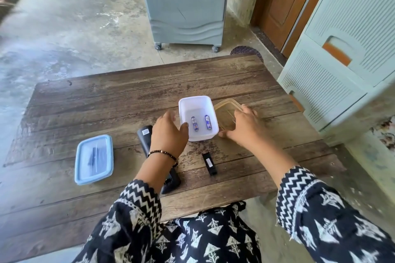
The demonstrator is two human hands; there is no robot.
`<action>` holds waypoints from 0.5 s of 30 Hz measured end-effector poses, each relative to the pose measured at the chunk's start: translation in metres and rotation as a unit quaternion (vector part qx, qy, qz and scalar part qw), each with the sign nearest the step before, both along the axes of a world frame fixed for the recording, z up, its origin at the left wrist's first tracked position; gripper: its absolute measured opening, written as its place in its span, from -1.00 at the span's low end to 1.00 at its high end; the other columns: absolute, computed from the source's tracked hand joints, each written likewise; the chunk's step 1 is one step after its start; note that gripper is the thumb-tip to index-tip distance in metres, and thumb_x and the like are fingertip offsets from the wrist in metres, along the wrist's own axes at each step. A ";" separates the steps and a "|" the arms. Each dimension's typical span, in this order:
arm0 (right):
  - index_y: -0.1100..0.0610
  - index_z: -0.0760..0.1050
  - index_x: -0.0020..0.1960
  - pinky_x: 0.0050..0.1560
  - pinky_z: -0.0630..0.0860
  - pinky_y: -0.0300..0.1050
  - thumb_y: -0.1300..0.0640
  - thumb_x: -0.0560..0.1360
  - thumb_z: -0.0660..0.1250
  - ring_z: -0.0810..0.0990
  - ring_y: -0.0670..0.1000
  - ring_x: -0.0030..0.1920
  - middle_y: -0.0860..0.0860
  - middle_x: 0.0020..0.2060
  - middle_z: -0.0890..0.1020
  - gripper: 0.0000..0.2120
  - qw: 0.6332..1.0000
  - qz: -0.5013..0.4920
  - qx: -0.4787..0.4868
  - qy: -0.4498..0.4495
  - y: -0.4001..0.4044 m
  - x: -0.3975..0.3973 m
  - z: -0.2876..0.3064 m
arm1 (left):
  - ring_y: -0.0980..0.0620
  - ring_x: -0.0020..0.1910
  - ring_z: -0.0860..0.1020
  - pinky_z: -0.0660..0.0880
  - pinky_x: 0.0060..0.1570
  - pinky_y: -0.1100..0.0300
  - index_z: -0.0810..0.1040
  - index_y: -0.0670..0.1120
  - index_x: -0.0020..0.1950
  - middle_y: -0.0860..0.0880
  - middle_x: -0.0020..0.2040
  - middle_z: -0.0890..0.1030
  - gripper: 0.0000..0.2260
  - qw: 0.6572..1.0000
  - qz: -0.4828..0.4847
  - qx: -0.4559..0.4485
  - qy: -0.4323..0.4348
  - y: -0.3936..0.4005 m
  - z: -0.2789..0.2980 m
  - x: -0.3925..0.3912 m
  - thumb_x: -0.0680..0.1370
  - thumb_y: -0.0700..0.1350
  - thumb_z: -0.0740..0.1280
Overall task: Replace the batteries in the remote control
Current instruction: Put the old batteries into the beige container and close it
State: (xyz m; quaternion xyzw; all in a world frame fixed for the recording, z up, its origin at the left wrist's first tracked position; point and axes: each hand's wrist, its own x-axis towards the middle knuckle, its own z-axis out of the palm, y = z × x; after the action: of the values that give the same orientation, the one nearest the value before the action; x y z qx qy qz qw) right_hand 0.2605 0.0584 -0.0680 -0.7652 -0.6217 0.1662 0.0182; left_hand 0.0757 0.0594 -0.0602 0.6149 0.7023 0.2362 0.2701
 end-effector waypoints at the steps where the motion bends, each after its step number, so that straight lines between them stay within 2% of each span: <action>1: 0.22 0.33 0.34 0.37 0.26 0.13 -0.20 0.34 0.42 0.17 0.19 0.44 0.12 0.48 0.17 -0.26 1.000 0.002 0.008 0.000 0.001 0.000 0.000 | -0.09 0.24 0.44 0.32 0.12 0.18 0.41 -0.20 0.28 -0.13 0.25 0.51 -0.65 1.000 0.004 0.002 -0.006 -0.001 0.000 0.000 0.53 -0.08 0.26; 3: 0.24 0.37 0.30 0.25 0.40 0.05 -0.16 0.35 0.41 0.33 0.17 0.35 0.14 0.42 0.31 -0.32 1.000 0.015 0.025 0.009 0.002 -0.001 0.003 | -0.07 0.21 0.46 0.29 0.04 0.22 0.44 -0.19 0.25 -0.11 0.22 0.54 -0.67 1.000 0.014 0.011 -0.013 0.000 0.000 -0.002 0.54 -0.07 0.26; 6: 0.23 0.45 0.18 -0.07 0.51 -0.05 -0.07 0.41 0.34 0.54 0.10 0.03 0.13 0.11 0.56 -0.53 0.997 0.016 0.055 0.053 -0.008 -0.001 0.012 | -0.09 0.12 0.52 0.36 0.04 0.22 0.47 -0.17 0.22 -0.09 0.14 0.57 -0.70 1.000 0.012 0.019 -0.022 0.001 -0.004 -0.003 0.53 -0.09 0.28; 8: 0.20 0.47 0.17 -0.21 0.54 -0.05 0.01 0.45 0.29 0.59 0.07 -0.16 0.11 -0.03 0.60 -0.63 0.995 0.023 0.066 0.071 -0.016 0.005 0.019 | -0.12 -0.03 0.60 0.53 0.03 0.06 0.48 -0.16 0.20 -0.08 0.08 0.59 -0.72 0.997 0.016 0.004 -0.071 0.002 -0.006 -0.001 0.51 -0.12 0.30; 9: 0.18 0.47 0.17 -0.27 0.55 -0.04 0.06 0.46 0.27 0.59 0.07 -0.23 0.11 -0.09 0.62 -0.67 0.993 0.030 0.082 0.077 -0.019 0.008 0.022 | -0.11 -0.11 0.62 0.58 -0.03 -0.01 0.47 -0.15 0.19 -0.07 0.03 0.60 -0.73 0.994 0.022 -0.008 -0.105 0.001 -0.006 0.000 0.50 -0.15 0.31; 12: 0.20 0.49 0.17 -0.32 0.55 -0.04 0.23 0.50 0.22 0.59 0.11 -0.26 0.17 -0.15 0.64 -0.74 0.980 0.012 0.185 0.076 -0.017 0.018 0.028 | -0.03 -0.31 0.64 0.63 -0.17 -0.03 0.47 -0.15 0.15 -0.02 -0.15 0.60 -0.78 0.982 0.037 -0.040 -0.180 0.001 -0.005 -0.001 0.50 -0.23 0.30; 14: 0.21 0.46 0.20 -0.33 0.54 -0.09 0.29 0.52 0.21 0.59 0.07 -0.22 0.16 -0.06 0.63 -0.74 0.959 -0.048 0.255 0.112 -0.013 0.020 0.030 | 0.02 -0.36 0.62 0.63 -0.20 0.00 0.46 -0.16 0.15 -0.02 -0.19 0.59 -0.77 0.976 0.040 -0.056 -0.208 0.003 -0.006 -0.003 0.50 -0.25 0.29; 15: 0.18 0.42 0.24 -0.30 0.57 -0.09 0.29 0.52 0.21 0.61 0.06 -0.17 0.13 0.00 0.61 -0.71 0.943 -0.095 0.275 0.160 -0.011 0.020 0.031 | 0.03 -0.35 0.62 0.63 -0.22 0.03 0.45 -0.17 0.16 -0.04 -0.18 0.59 -0.77 0.973 0.039 -0.060 -0.218 0.003 -0.007 -0.003 0.50 -0.26 0.30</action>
State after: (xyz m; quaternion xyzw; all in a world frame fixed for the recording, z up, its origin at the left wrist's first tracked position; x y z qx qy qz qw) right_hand 0.2807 0.0473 -0.0369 -0.7496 -0.5561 0.1067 0.3428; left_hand 0.0723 0.0627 -0.0671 0.5033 0.6626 0.3325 0.4439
